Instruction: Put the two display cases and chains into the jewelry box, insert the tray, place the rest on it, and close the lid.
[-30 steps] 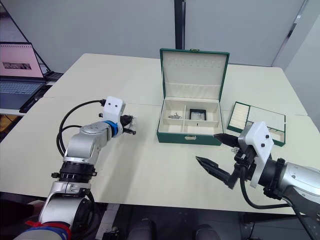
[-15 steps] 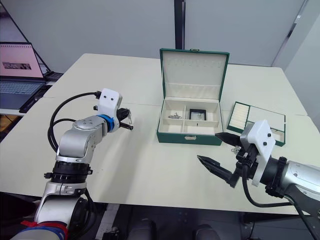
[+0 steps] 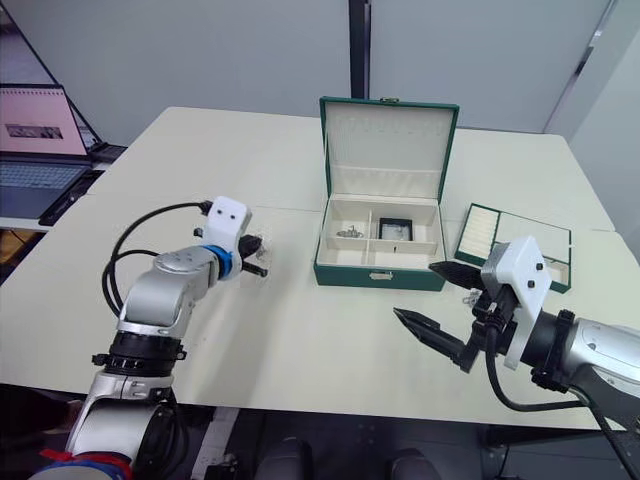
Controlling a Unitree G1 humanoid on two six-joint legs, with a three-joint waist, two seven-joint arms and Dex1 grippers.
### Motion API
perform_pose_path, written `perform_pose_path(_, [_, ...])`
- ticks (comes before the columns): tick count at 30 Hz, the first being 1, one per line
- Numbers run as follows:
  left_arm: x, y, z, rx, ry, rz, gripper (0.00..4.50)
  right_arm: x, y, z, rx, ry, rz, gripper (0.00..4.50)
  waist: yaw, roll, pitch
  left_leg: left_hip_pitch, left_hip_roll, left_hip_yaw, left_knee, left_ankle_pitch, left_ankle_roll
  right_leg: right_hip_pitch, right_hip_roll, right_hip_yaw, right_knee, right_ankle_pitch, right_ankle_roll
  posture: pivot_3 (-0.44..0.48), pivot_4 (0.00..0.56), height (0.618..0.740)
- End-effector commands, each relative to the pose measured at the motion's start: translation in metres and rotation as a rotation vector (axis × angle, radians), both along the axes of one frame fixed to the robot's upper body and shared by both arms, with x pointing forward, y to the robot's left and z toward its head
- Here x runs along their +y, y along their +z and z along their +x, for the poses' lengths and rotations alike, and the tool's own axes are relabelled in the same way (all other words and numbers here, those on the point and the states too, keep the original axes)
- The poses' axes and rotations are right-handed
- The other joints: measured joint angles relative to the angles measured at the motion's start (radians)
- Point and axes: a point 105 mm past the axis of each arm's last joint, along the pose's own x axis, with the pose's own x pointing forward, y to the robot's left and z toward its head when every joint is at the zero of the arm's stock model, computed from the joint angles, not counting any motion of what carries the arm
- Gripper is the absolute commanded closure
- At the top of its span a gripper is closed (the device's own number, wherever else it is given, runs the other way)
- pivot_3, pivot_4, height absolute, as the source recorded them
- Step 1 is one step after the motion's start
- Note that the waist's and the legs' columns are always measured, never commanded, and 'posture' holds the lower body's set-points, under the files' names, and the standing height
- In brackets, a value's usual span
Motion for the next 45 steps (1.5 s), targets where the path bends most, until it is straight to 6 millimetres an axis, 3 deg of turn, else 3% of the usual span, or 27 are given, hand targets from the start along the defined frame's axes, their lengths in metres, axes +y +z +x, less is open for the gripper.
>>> perform_pose_path(1, [-0.002, 0.009, 0.006, -0.055, -0.01, 0.023, 4.44, 0.001, 0.005, -0.001, -0.026, 0.007, -0.013, 0.0, 0.0, 0.0, 0.0, 0.0, 0.0, 0.0, 0.0, 0.0, 0.0, 0.0, 0.0, 0.0, 0.0, 0.0, 0.0, 0.0, 0.15, 0.74])
perform_pose_path(5, [-0.004, 0.008, 0.009, -0.052, -0.026, -0.016, 4.44, 0.0, 0.005, -0.001, -0.026, 0.002, -0.015, 0.0, -0.001, 0.0, 0.0, 0.0, 0.0, 0.0, 0.0, 0.0, 0.0, 0.0, 0.0, 0.0, 0.0, 0.0, 0.0, 0.0, 0.15, 0.74])
perform_pose_path(11, [0.002, 0.015, 0.01, -0.071, 0.006, -0.032, 2.88, 0.0, 0.004, -0.003, -0.023, -0.003, -0.016, 0.0, -0.001, 0.0, 0.0, 0.0, 0.0, 0.0, 0.0, 0.0, 0.0, 0.0, 0.0, 0.0, 0.0, 0.0, 0.0, 0.0, 0.15, 0.74])
perform_pose_path(19, [0.013, 0.029, -0.006, -0.095, 0.007, -0.069, 2.88, -0.001, 0.004, -0.003, -0.02, -0.002, -0.012, 0.0, -0.002, 0.0, 0.0, 0.0, 0.0, 0.0, 0.0, 0.0, 0.0, 0.0, 0.0, 0.0, 0.0, 0.0, 0.0, 0.0, 0.15, 0.74])
perform_pose_path(27, [0.024, 0.014, -0.021, -0.048, 0.039, -0.062, 2.88, 0.0, 0.005, -0.002, -0.016, 0.005, -0.007, 0.0, -0.001, 0.0, 0.0, 0.0, 0.0, 0.0, 0.0, 0.0, 0.0, 0.0, 0.0, 0.0, 0.0, 0.0, 0.0, 0.0, 0.15, 0.74])
perform_pose_path(30, [0.017, 0.013, -0.02, -0.037, 0.018, -0.085, 2.32, -0.001, 0.005, -0.001, -0.017, 0.007, -0.008, 0.0, 0.0, 0.0, 0.0, 0.0, 0.0, 0.0, 0.0, 0.0, 0.0, 0.0, 0.0, 0.0, 0.0, 0.0, 0.0, 0.0, 0.15, 0.74])
perform_pose_path(34, [0.012, 0.011, -0.016, -0.041, 0.026, -0.083, 1.12, -0.001, 0.005, -0.001, -0.016, 0.008, -0.01, 0.0, 0.0, 0.0, 0.0, 0.0, 0.0, 0.0, 0.0, 0.0, 0.0, 0.0, 0.0, 0.0, 0.0, 0.0, 0.0, 0.0, 0.15, 0.74])
perform_pose_path(45, [0.0, -0.005, -0.009, 0.003, 0.05, -0.112, 1.12, -0.001, 0.006, -0.003, -0.018, -0.001, -0.012, 0.0, -0.001, 0.0, 0.0, 0.0, 0.0, 0.0, 0.0, 0.0, 0.0, 0.0, 0.0, 0.0, 0.0, 0.0, 0.0, 0.0, 0.15, 0.74])
